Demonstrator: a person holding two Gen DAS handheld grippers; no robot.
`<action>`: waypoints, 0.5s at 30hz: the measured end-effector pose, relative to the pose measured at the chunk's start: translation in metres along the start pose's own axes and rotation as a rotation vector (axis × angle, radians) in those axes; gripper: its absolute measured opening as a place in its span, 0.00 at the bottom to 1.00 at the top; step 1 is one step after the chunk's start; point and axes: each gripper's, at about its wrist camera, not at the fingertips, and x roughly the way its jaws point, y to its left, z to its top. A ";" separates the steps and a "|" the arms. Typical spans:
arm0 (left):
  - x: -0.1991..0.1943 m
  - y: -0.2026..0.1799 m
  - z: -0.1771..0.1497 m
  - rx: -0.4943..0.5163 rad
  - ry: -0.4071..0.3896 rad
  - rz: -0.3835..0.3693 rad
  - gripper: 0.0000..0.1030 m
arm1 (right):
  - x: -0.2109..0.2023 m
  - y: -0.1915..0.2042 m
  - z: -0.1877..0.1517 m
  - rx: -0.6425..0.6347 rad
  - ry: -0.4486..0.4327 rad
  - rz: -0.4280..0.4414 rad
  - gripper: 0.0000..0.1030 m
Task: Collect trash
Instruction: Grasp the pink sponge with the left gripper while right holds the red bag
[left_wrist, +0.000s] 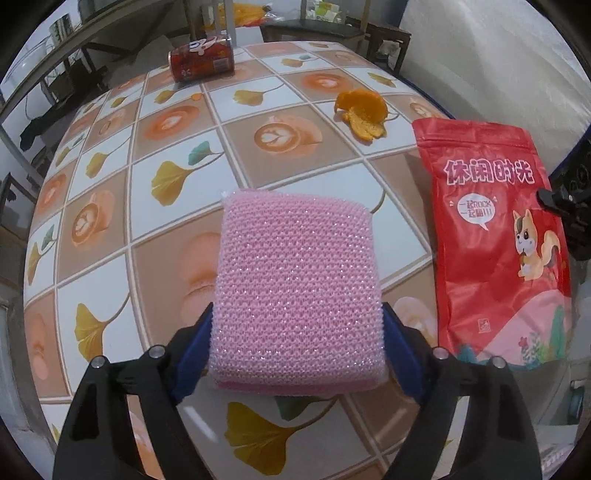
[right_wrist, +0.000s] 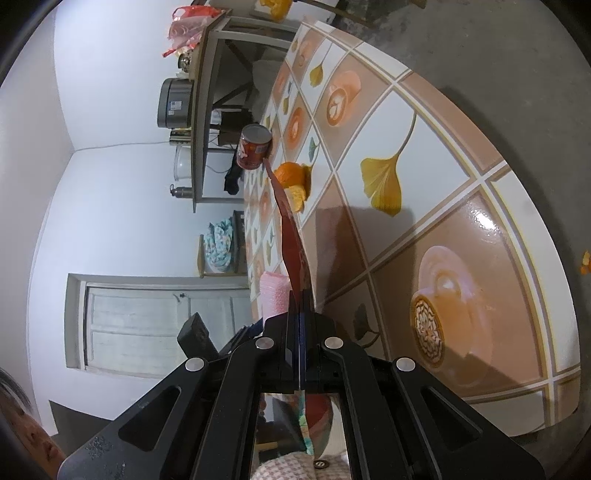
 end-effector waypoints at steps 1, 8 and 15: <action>-0.001 0.000 0.000 -0.003 -0.004 0.000 0.79 | 0.000 0.000 0.000 0.001 -0.001 0.005 0.00; -0.015 -0.006 0.001 -0.015 -0.033 -0.009 0.78 | -0.006 -0.006 -0.001 0.007 0.001 0.053 0.00; -0.035 -0.030 0.016 0.001 -0.090 -0.075 0.78 | -0.024 -0.012 -0.005 0.015 -0.025 0.125 0.00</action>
